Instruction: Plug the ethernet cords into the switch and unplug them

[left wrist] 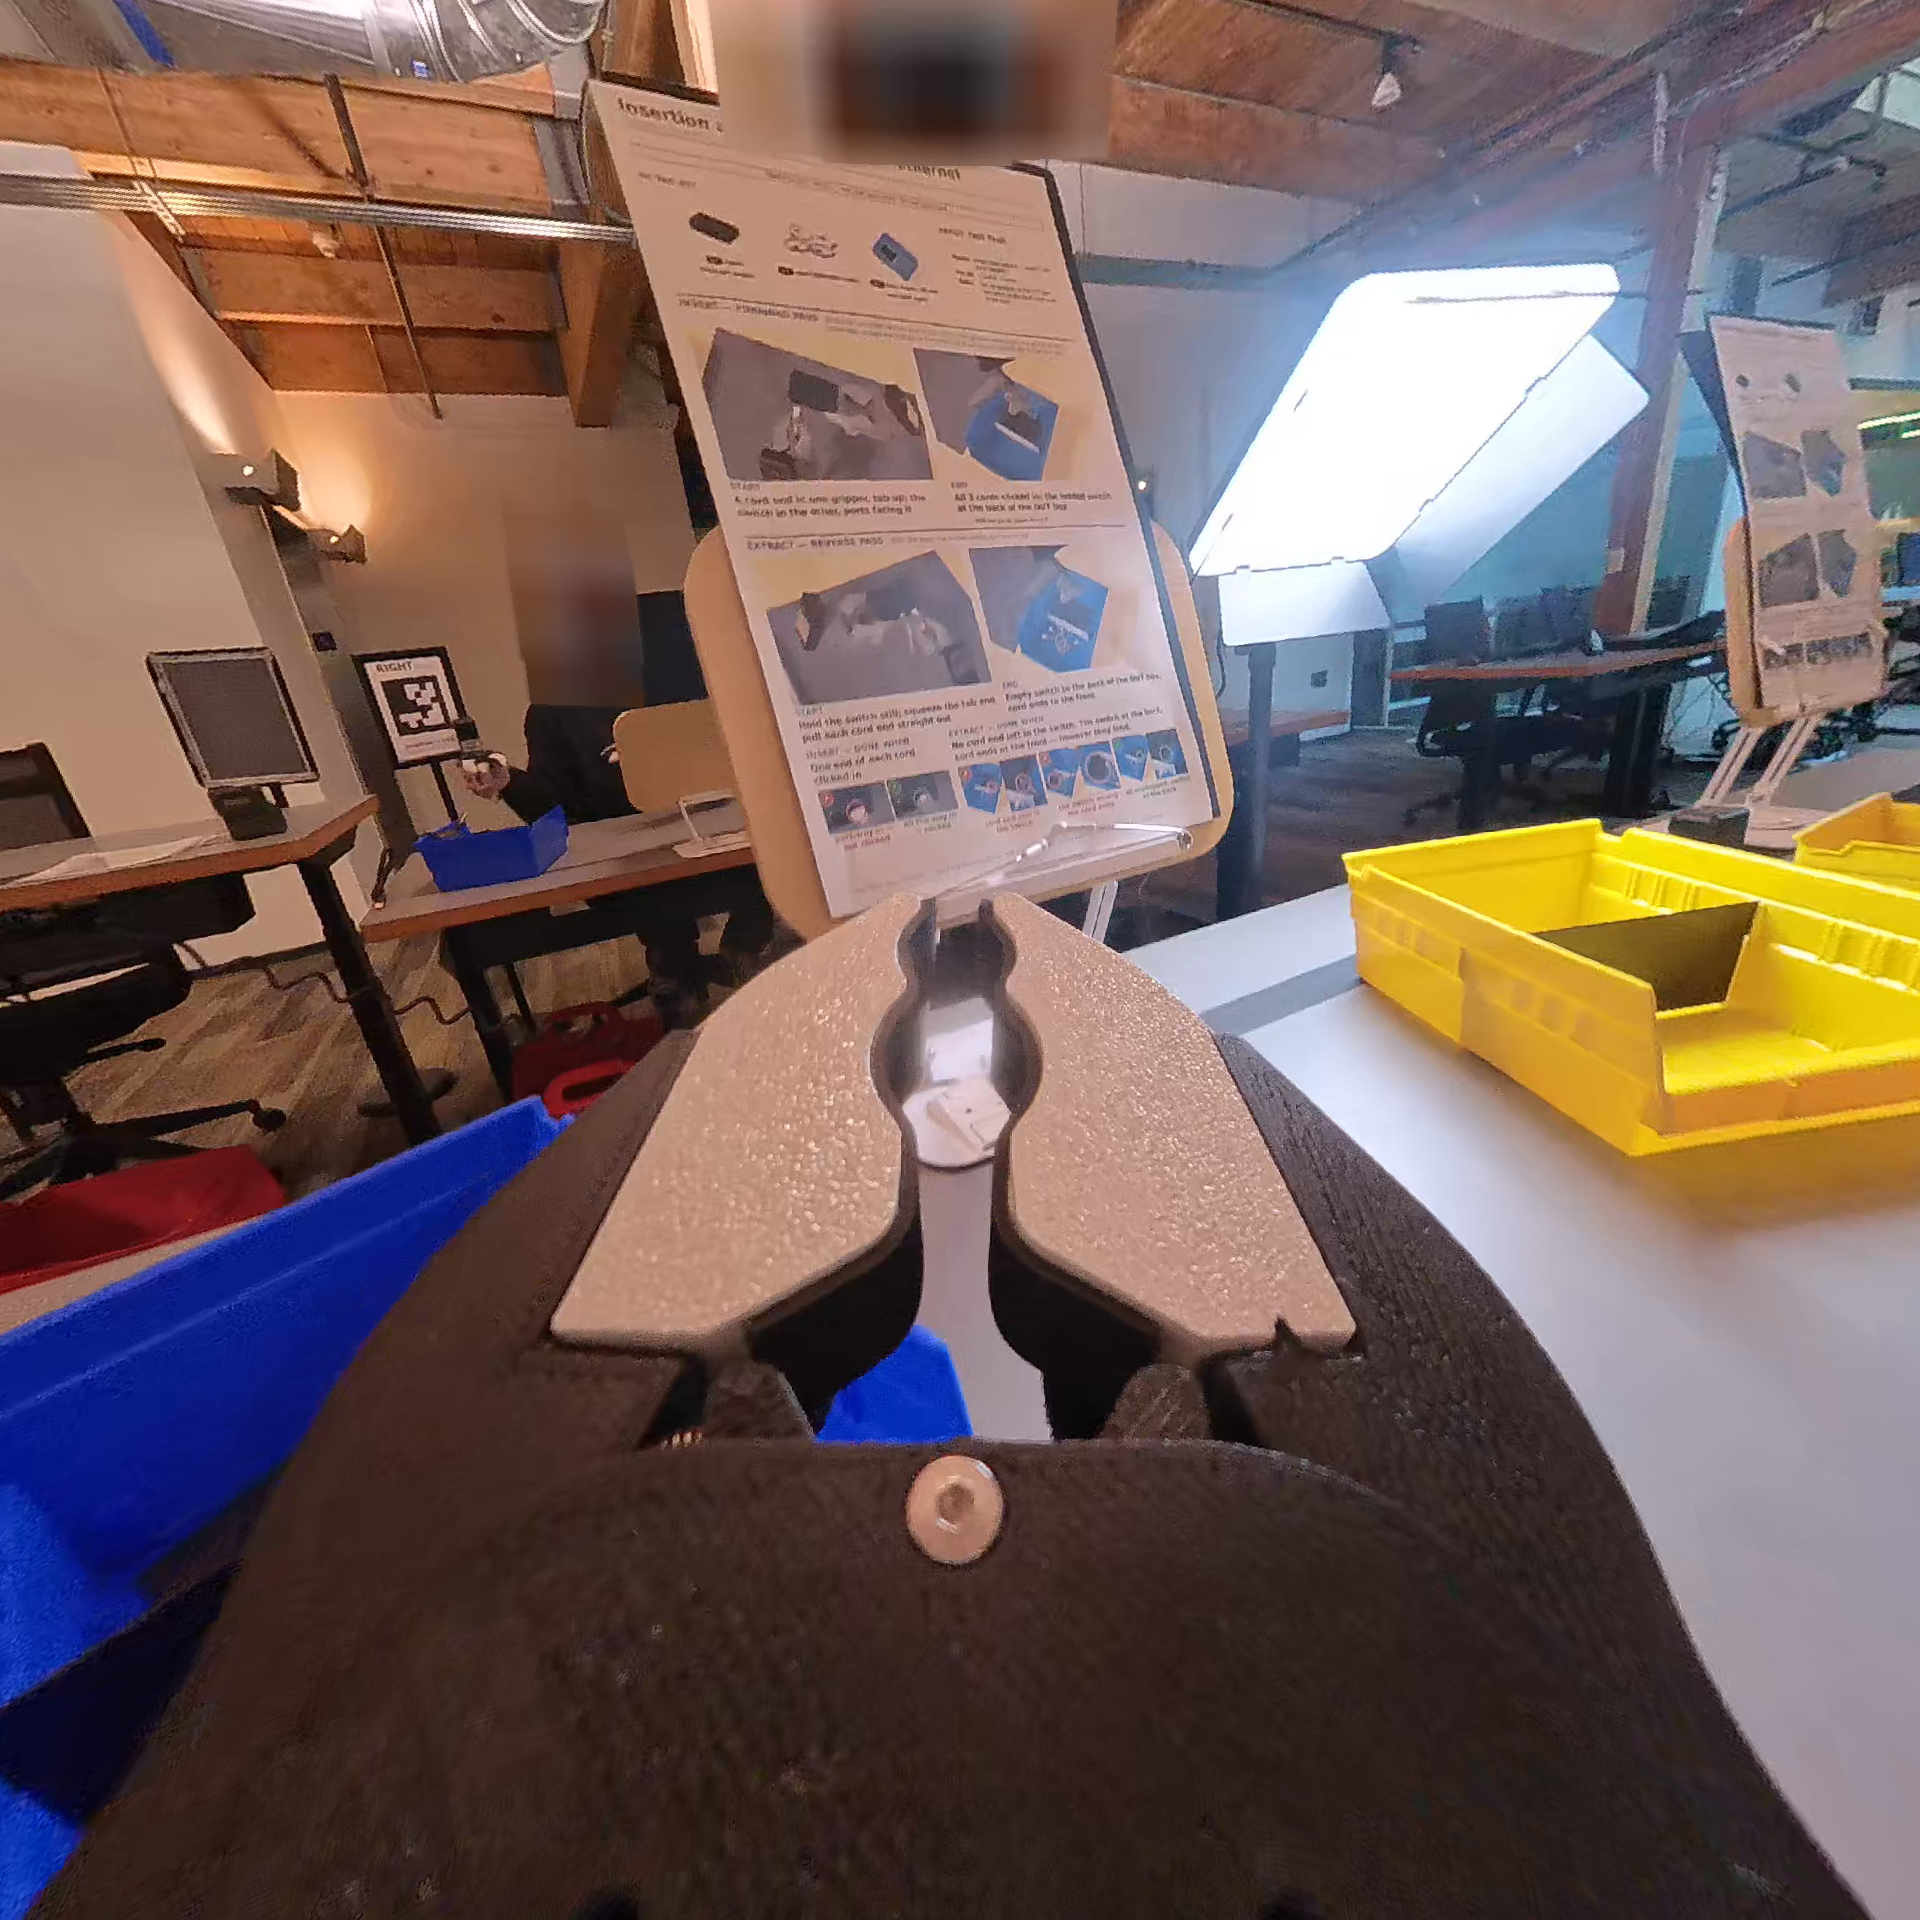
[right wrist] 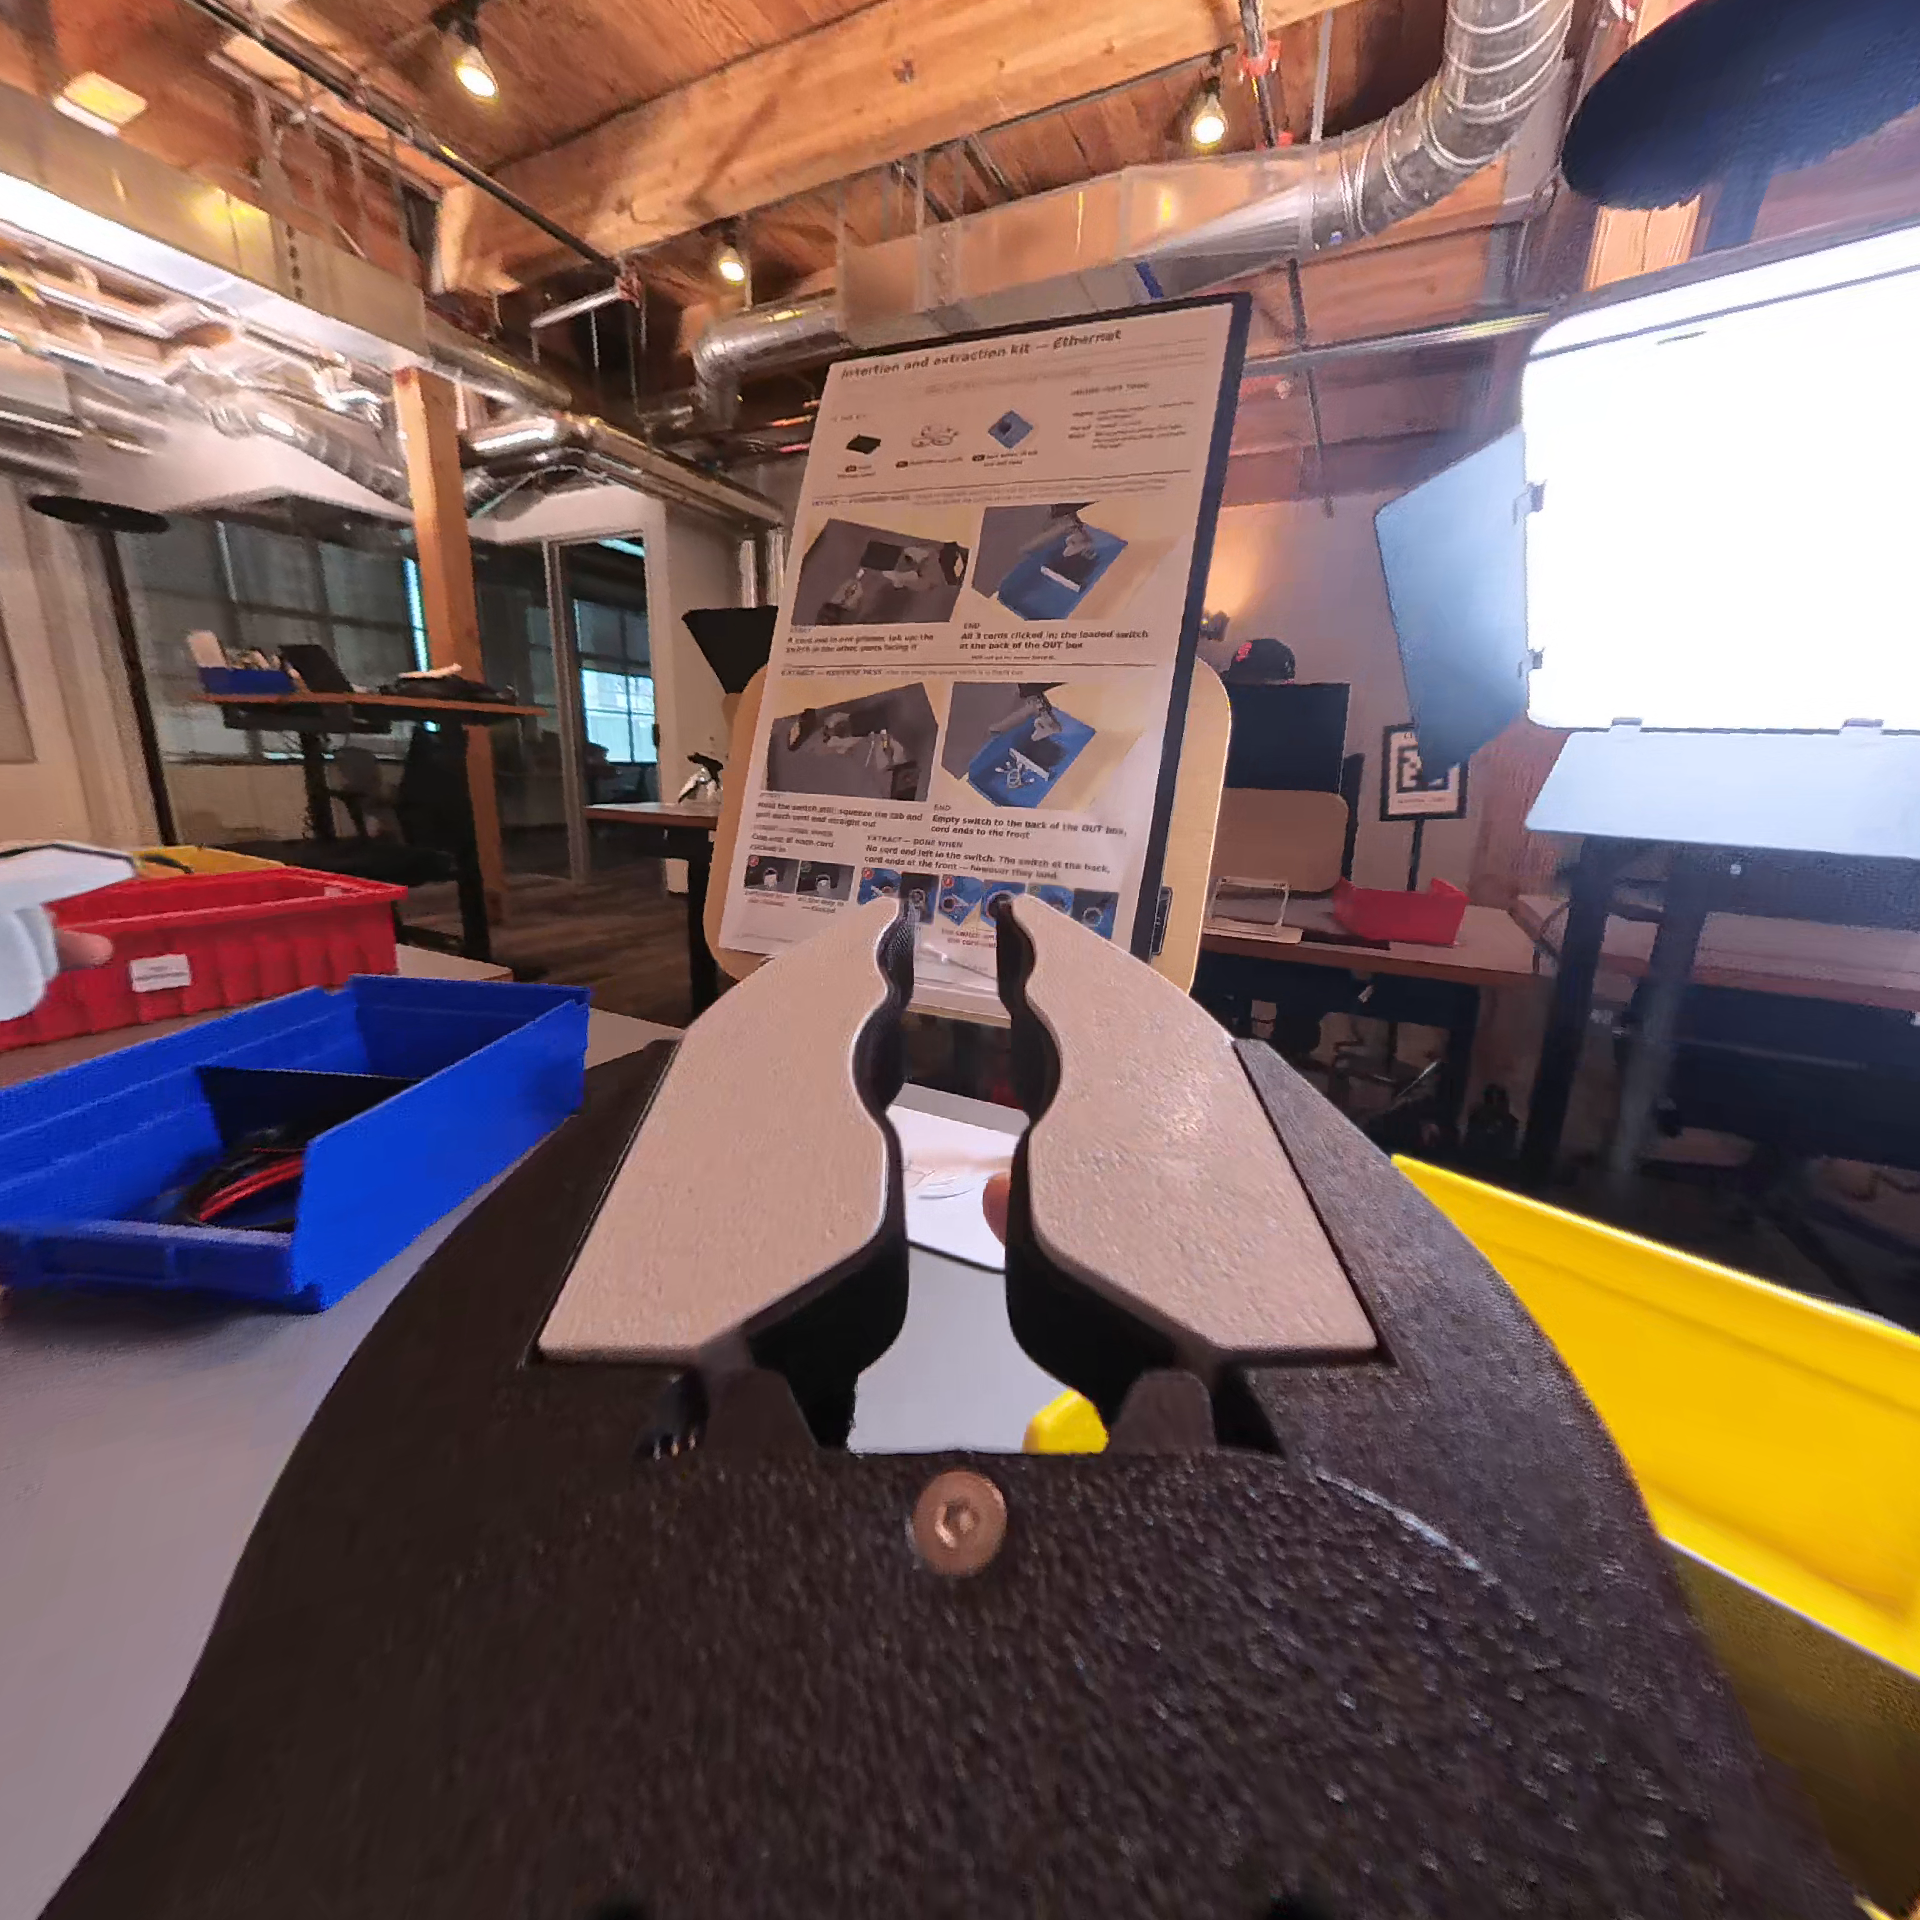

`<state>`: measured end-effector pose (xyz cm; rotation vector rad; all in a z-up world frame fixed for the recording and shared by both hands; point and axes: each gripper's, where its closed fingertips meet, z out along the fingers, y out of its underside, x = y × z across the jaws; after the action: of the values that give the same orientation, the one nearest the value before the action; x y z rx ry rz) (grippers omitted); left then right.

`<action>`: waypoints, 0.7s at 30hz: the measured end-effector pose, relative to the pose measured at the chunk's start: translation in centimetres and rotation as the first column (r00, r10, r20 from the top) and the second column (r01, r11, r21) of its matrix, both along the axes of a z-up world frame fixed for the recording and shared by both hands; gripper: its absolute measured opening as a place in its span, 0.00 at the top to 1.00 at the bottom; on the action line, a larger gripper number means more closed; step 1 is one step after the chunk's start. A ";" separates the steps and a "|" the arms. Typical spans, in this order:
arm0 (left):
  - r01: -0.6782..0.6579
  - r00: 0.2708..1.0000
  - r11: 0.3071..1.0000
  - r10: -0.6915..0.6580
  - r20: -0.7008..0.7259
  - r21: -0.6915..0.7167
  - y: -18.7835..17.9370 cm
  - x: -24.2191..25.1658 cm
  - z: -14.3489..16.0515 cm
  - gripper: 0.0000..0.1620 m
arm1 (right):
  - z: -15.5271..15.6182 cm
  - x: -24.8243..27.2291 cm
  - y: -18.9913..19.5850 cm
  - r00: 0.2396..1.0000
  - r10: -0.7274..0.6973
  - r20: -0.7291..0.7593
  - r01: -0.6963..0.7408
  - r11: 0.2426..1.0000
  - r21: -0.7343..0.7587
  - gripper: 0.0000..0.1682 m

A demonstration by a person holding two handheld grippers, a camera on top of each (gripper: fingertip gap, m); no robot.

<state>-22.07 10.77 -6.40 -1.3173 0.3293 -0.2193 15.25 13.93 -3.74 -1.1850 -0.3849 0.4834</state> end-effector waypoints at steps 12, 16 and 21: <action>-0.010 1.000 1.000 0.011 0.017 -0.026 -2.8 -1.6 -3.0 1.00 | -1.2 0.4 -3.4 0.997 0.074 -0.005 -0.074 0.996 0.056 0.96; -0.018 1.000 1.000 0.018 0.013 -0.009 -3.1 -2.0 -3.1 1.00 | -1.3 0.3 -3.9 0.996 0.084 -0.007 -0.083 0.994 0.067 0.97; 0.012 0.999 1.000 -0.013 0.038 0.029 -3.7 -2.1 -2.4 1.00 | -1.7 0.0 -3.6 0.996 0.086 0.016 -0.087 0.995 0.055 0.99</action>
<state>-24.18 7.08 -8.79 -1.2813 0.3072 -0.2487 15.27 10.38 -5.45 -1.1214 -0.4604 0.5359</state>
